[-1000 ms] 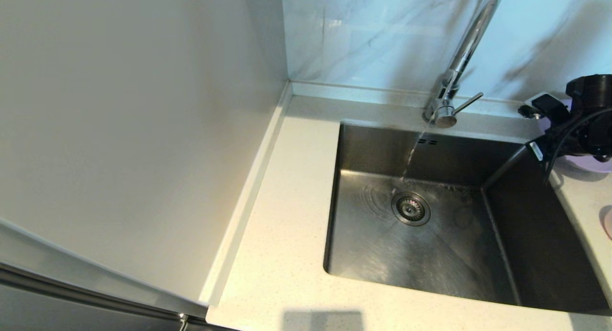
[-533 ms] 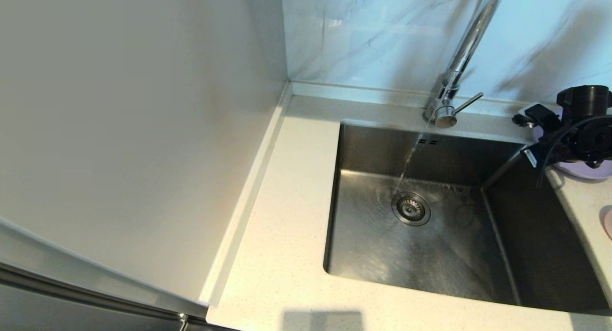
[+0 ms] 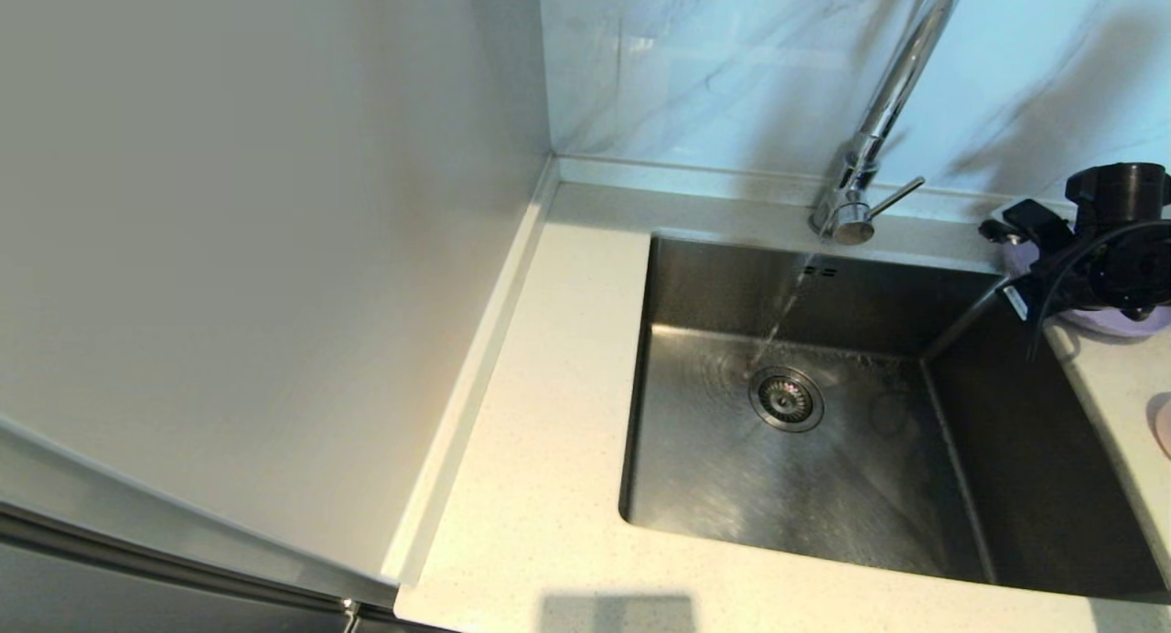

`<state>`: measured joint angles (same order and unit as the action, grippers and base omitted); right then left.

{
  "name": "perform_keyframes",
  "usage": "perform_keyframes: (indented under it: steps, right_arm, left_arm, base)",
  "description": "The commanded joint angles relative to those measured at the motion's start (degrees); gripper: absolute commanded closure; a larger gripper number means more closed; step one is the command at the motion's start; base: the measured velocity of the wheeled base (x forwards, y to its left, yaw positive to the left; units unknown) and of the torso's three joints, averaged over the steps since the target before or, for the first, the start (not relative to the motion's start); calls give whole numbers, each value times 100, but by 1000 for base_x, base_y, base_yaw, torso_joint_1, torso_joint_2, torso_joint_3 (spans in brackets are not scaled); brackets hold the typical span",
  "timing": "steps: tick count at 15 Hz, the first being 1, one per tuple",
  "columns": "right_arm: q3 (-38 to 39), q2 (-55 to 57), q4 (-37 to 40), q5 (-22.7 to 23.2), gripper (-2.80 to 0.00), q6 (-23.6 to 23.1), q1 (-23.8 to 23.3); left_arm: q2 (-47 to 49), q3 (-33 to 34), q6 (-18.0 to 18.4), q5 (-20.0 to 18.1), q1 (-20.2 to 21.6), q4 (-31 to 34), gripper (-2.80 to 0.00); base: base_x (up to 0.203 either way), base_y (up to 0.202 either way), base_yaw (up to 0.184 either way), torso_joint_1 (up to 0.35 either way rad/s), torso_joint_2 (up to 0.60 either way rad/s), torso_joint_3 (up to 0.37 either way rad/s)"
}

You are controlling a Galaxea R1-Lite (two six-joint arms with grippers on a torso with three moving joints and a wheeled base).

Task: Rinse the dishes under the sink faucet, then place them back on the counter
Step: Place the plate on the table

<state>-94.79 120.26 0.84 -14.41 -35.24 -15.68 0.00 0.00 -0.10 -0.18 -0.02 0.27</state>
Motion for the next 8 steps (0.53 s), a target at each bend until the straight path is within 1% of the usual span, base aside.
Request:
perform_keyframes:
  steps: [1,4,5,6,8]
  right_arm:
    - [-47,-30,-5,-6,-280,-8,-13]
    - [-44,-223,-5,35,-280,125,-151]
    - [-18,-369,9,184,-280,198,-209]
    - [52,-583,35,466,-280,247,-291]
    - [417,-1142,34,944,-280,342,-433]
  left_arm:
    - [0,0,1,1,2,0,0]
    - [0,0,1,-3,2,0,0]
    - [0,0,1,1,2,0,0]
    - [0,0,1,1,2,0,0]
    - [0,0,1,1,2,0,0]
  base:
    - [0,0,0,0,0,0]
    - [0,0,0,0,0,0]
    - [0,0,0,0,0,0]
    - [0,0,0,0,0,0]
    - [0,0,0,0,0,0]
